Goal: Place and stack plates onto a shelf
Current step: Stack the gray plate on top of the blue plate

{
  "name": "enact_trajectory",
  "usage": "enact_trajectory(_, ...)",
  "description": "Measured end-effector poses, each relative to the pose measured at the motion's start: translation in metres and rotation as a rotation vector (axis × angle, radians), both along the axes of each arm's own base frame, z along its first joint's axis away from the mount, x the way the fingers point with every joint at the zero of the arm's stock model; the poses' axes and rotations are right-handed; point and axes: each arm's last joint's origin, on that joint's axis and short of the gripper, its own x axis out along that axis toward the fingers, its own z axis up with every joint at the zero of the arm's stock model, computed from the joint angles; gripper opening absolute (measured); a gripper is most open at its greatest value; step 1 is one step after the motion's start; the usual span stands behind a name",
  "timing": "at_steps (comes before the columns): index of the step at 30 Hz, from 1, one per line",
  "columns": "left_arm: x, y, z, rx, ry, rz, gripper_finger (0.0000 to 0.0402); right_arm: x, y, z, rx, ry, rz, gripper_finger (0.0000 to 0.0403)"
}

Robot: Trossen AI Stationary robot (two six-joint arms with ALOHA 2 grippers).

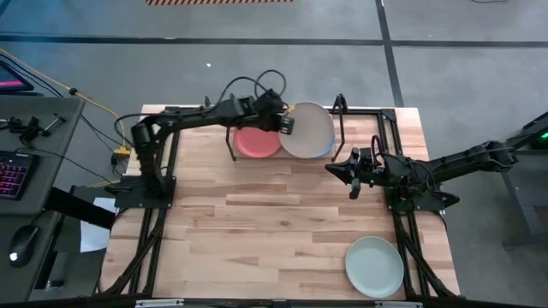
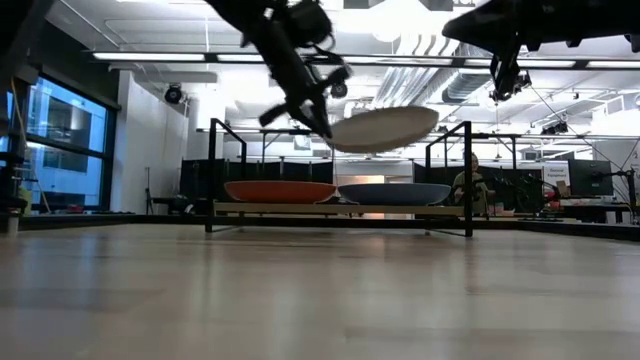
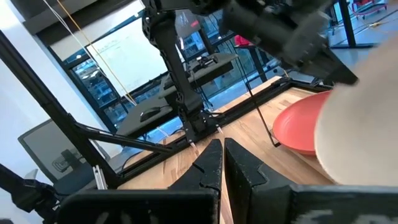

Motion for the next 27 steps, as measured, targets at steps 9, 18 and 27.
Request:
enact_trajectory(9, 0.027, 0.014, -0.018, -0.015, 0.015, 0.009, 0.0000, 0.000, -0.001, -0.001, -0.002, 0.006, -0.028, 0.0000)
enact_trajectory(18, 0.031, 0.015, -0.029, -0.017, 0.022, 0.002, 0.0020, 0.000, -0.001, -0.001, -0.003, 0.014, -0.031, 0.0000)
enact_trajectory(27, 0.034, 0.016, -0.028, -0.001, -0.002, -0.008, 0.0027, 0.000, -0.001, -0.001, -0.004, 0.015, -0.034, 0.0000)
